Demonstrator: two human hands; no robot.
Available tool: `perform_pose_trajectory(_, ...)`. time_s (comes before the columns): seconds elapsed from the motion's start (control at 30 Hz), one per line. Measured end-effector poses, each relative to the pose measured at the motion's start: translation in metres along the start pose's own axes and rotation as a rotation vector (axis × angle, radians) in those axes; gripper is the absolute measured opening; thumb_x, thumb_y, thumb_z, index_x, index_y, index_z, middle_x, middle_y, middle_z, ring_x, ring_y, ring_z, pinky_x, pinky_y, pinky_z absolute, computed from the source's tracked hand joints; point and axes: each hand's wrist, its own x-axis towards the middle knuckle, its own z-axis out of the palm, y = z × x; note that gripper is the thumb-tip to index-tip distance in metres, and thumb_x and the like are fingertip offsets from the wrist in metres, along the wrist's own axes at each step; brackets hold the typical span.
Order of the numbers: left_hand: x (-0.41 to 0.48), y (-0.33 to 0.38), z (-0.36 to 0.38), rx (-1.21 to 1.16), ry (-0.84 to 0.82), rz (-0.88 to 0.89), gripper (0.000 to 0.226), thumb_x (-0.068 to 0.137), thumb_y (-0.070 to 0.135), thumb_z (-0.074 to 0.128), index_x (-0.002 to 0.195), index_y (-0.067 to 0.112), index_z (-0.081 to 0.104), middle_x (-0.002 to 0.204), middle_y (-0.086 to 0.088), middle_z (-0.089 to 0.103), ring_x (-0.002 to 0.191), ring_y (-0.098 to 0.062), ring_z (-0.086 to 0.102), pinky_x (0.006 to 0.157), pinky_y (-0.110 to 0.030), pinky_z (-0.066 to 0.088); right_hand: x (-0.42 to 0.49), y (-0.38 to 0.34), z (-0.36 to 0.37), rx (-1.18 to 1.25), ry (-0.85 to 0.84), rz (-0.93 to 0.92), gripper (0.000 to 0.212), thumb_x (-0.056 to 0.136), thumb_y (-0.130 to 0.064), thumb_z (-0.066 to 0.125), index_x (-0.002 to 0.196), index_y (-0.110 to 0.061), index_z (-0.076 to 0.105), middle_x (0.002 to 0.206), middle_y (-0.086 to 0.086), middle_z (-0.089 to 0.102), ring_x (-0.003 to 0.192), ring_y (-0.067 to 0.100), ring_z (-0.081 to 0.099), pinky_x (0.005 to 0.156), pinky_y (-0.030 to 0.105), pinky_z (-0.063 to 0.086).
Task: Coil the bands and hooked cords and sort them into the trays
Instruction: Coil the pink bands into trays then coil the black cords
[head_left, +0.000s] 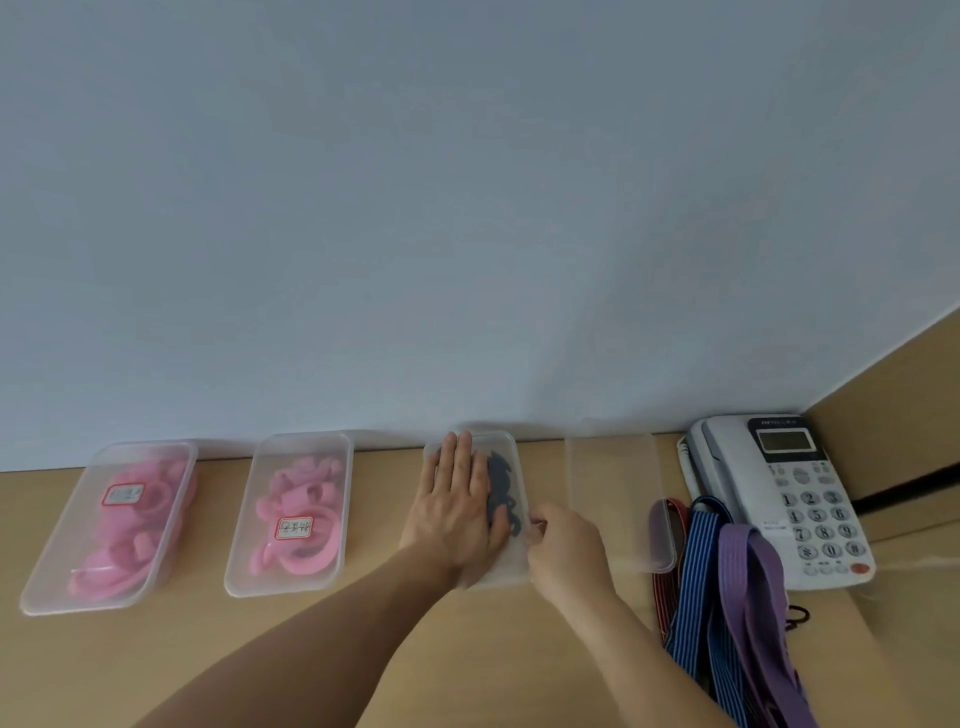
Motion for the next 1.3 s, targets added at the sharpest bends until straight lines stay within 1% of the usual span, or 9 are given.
perform_pose_trajectory(0.13, 0.000, -0.001, -0.002, 0.004, 0.004, 0.005, 0.078, 0.094, 0.052, 0.005, 0.155, 0.003, -0.003, 0.161, -0.020, -0.017, 0.148, -0.032, -0.022, 0.120, -0.045, -0.016, -0.001, -0.001, 0.001, -0.049, 0.043, -0.023, 0.019, 0.098, -0.015, 0.049, 0.088, -0.012, 0.064, 0.081, 0.004, 0.065, 0.069, 0.019, 0.056, 0.055, 0.027, 0.041)
perform_pose_trajectory(0.33, 0.003, -0.006, -0.003, 0.006, 0.005, 0.024, 0.079, 0.094, 0.052, 0.005, 0.156, 0.004, -0.002, 0.162, -0.019, -0.015, 0.148, -0.030, -0.023, 0.116, -0.041, -0.021, -0.008, 0.006, 0.004, 0.127, -0.101, 0.034, 0.014, 0.094, -0.008, 0.049, 0.084, -0.008, 0.058, 0.084, 0.007, 0.064, 0.071, 0.027, 0.066, 0.064, 0.041, 0.056)
perform_pose_trajectory(0.47, 0.006, -0.007, -0.002, 0.003, 0.023, 0.017, 0.078, 0.094, 0.052, 0.009, 0.156, 0.004, 0.002, 0.163, -0.019, -0.012, 0.150, -0.031, -0.019, 0.119, -0.041, -0.018, -0.014, 0.011, 0.008, 0.386, -0.083, 0.122, 0.025, 0.092, 0.003, 0.048, 0.085, -0.018, 0.060, 0.080, 0.001, 0.060, 0.058, 0.020, 0.056, 0.048, 0.027, 0.050)
perform_pose_trajectory(0.63, 0.010, -0.011, -0.006, -0.027, -0.014, 0.008, 0.080, 0.098, 0.056, 0.011, 0.155, 0.004, -0.006, 0.161, -0.018, -0.020, 0.148, -0.028, -0.025, 0.121, -0.042, -0.014, -0.014, 0.006, 0.005, 0.483, -0.080, 0.138, 0.027, 0.097, -0.004, 0.053, 0.115, -0.023, 0.061, 0.091, -0.004, 0.063, 0.071, 0.028, 0.071, 0.051, 0.025, 0.056)
perform_pose_trajectory(0.77, 0.001, -0.012, -0.008, -0.013, -0.025, 0.005, 0.088, 0.087, 0.067, -0.004, 0.150, 0.006, -0.020, 0.156, -0.015, -0.032, 0.143, -0.028, -0.035, 0.119, -0.041, -0.018, -0.017, 0.007, 0.007, 0.500, -0.053, 0.179, 0.020, 0.098, -0.006, 0.052, 0.088, -0.022, 0.059, 0.081, 0.003, 0.069, 0.060, 0.026, 0.071, 0.057, 0.042, 0.061)
perform_pose_trajectory(0.87, -0.013, -0.005, -0.001, 0.001, -0.015, -0.026, 0.084, 0.085, 0.064, -0.010, 0.144, 0.007, -0.027, 0.158, -0.016, -0.029, 0.142, -0.028, -0.036, 0.115, -0.039, -0.024, -0.015, 0.006, 0.010, 0.558, -0.021, 0.190, 0.019, 0.098, -0.008, 0.053, 0.084, -0.016, 0.063, 0.064, 0.010, 0.071, 0.056, 0.028, 0.070, 0.058, 0.047, 0.060)
perform_pose_trajectory(1.07, -0.011, -0.012, 0.000, -0.004, 0.026, 0.056, 0.082, 0.097, 0.060, 0.011, 0.156, 0.005, -0.002, 0.163, -0.015, -0.014, 0.148, -0.026, -0.024, 0.114, -0.036, -0.026, -0.010, 0.007, 0.011, 0.508, -0.062, 0.182, 0.015, 0.097, -0.009, 0.050, 0.085, -0.012, 0.060, 0.060, 0.010, 0.070, 0.047, 0.021, 0.067, 0.047, 0.030, 0.055)
perform_pose_trajectory(1.17, -0.011, -0.013, 0.002, -0.004, 0.041, 0.070, 0.084, 0.094, 0.061, 0.010, 0.157, 0.006, 0.004, 0.164, -0.014, -0.009, 0.150, -0.025, -0.020, 0.117, -0.038, -0.021, -0.005, 0.009, 0.009, 0.482, -0.096, 0.170, 0.015, 0.097, -0.009, 0.051, 0.085, -0.011, 0.058, 0.072, 0.013, 0.070, 0.047, 0.017, 0.067, 0.044, 0.024, 0.051)
perform_pose_trajectory(1.3, -0.010, -0.012, 0.002, 0.004, 0.038, 0.052, 0.084, 0.093, 0.061, 0.016, 0.156, 0.005, 0.018, 0.164, -0.014, 0.006, 0.152, -0.026, -0.007, 0.121, -0.039, -0.008, -0.001, 0.015, 0.009, 0.514, -0.127, 0.163, 0.011, 0.097, -0.010, 0.054, 0.087, -0.011, 0.059, 0.073, 0.013, 0.070, 0.053, 0.022, 0.070, 0.049, 0.032, 0.058)
